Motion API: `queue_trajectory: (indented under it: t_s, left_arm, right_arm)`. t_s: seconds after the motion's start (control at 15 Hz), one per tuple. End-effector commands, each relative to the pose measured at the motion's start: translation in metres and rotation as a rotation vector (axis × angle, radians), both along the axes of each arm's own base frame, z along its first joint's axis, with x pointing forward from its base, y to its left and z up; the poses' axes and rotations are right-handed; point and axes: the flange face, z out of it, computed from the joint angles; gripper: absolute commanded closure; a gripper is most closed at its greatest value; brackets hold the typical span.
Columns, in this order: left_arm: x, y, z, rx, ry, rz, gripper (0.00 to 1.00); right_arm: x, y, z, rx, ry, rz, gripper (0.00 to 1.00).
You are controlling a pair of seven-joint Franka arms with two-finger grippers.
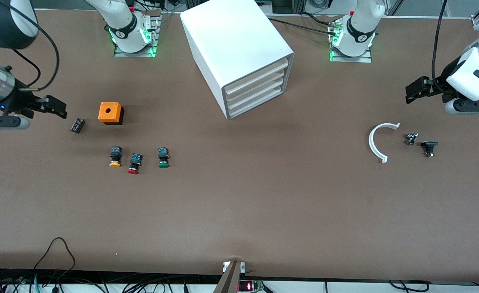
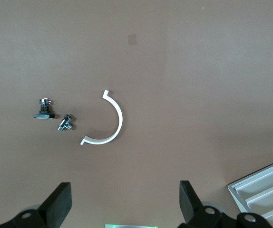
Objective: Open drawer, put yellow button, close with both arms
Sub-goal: 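Reach the right gripper toward the yellow mushroom button, then lower the right gripper onto the yellow button while the left gripper reaches the drawer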
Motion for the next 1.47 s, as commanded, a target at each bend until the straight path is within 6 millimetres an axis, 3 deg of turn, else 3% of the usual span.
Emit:
queue_trajectory:
  t_s: [0.0,0.07,0.33,0.47,0.73,1.07,1.33,1.4]
  left_arm:
    - [0.003,-0.003,0.008,-0.026,-0.008,-0.024,0.00]
    - [0.003,-0.009,0.013,-0.027,-0.019,-0.033,0.00]
    - [0.003,-0.011,0.014,-0.027,-0.020,-0.038,0.00]
    - [0.003,-0.010,0.015,-0.027,-0.020,-0.033,0.00]
    - [0.008,-0.018,0.004,-0.033,-0.003,-0.049,0.00]
    - [-0.001,-0.061,-0.001,-0.027,0.016,-0.124,0.00]
    - [0.009,-0.081,-0.049,-0.040,0.102,-0.169,0.00]
    - [0.016,-0.082,-0.076,-0.048,0.155,-0.167,0.00]
  right_arm:
    - [0.027,0.023,-0.014,-0.009,0.024,0.040,0.00]
    - [0.033,0.035,-0.021,-0.015,0.031,0.057,0.00]
    - [0.036,0.036,-0.034,-0.008,0.050,0.061,0.00]
    - [0.038,0.048,-0.037,-0.009,0.048,0.075,0.00]
    - [0.049,0.047,-0.065,-0.008,0.052,0.079,0.00]
    - [0.058,0.043,-0.096,-0.011,0.067,0.074,0.00]
    - [0.048,0.031,-0.154,-0.004,0.004,0.062,0.00]
    - [0.043,0.028,-0.170,-0.003,-0.010,0.048,0.00]
